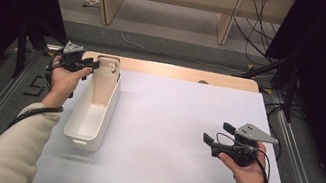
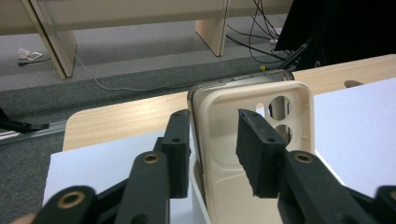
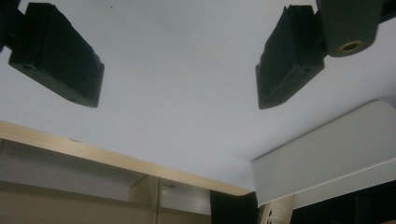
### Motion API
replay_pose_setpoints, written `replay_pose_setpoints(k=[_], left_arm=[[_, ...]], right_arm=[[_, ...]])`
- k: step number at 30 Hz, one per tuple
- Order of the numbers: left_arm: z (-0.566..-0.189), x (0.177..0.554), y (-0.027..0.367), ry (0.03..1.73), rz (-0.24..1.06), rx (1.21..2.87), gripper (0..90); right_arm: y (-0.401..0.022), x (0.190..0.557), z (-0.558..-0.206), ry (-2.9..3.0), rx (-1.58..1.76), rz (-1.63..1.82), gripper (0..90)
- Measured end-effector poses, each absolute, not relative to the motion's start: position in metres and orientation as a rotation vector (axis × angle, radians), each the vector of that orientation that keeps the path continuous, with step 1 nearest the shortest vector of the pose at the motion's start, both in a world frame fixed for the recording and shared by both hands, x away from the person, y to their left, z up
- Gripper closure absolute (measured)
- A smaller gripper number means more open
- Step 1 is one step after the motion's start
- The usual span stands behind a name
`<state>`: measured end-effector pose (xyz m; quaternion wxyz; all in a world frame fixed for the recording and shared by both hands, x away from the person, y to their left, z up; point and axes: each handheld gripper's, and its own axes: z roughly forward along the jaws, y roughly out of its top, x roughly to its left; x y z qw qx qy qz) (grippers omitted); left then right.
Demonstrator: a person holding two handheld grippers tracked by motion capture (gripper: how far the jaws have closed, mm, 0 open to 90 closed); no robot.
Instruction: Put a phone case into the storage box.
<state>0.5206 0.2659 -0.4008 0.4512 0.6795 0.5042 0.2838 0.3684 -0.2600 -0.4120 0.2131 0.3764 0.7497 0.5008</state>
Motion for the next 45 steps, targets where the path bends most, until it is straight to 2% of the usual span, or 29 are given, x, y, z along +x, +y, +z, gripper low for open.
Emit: replay_pose_setpoints(k=[7,9,13,21,29,45], left_arm=[[-0.393,0.509,0.263,1.22,0.697,1.689,53.1],[-0.391,0.506,0.263,1.224,0.673,1.679,48.0],[-0.387,0.497,0.262,1.226,0.661,1.7,31.4],[-0.38,0.478,0.261,1.206,0.629,1.694,15.2],[-0.377,0.463,0.26,1.167,0.617,1.729,8.3],[-0.377,0.426,0.243,1.066,0.577,1.76,5.2]], right_arm=[[-0.26,0.368,-0.412,2.08,1.045,1.387,16.2],[-0.26,0.368,-0.412,2.08,1.045,1.384,16.2],[-0.26,0.368,-0.412,2.077,1.046,1.387,16.2],[-0.26,0.368,-0.411,2.075,1.046,1.386,16.2],[-0.26,0.368,-0.411,2.074,1.048,1.384,16.2],[-0.26,0.368,-0.411,2.073,1.048,1.386,16.2]])
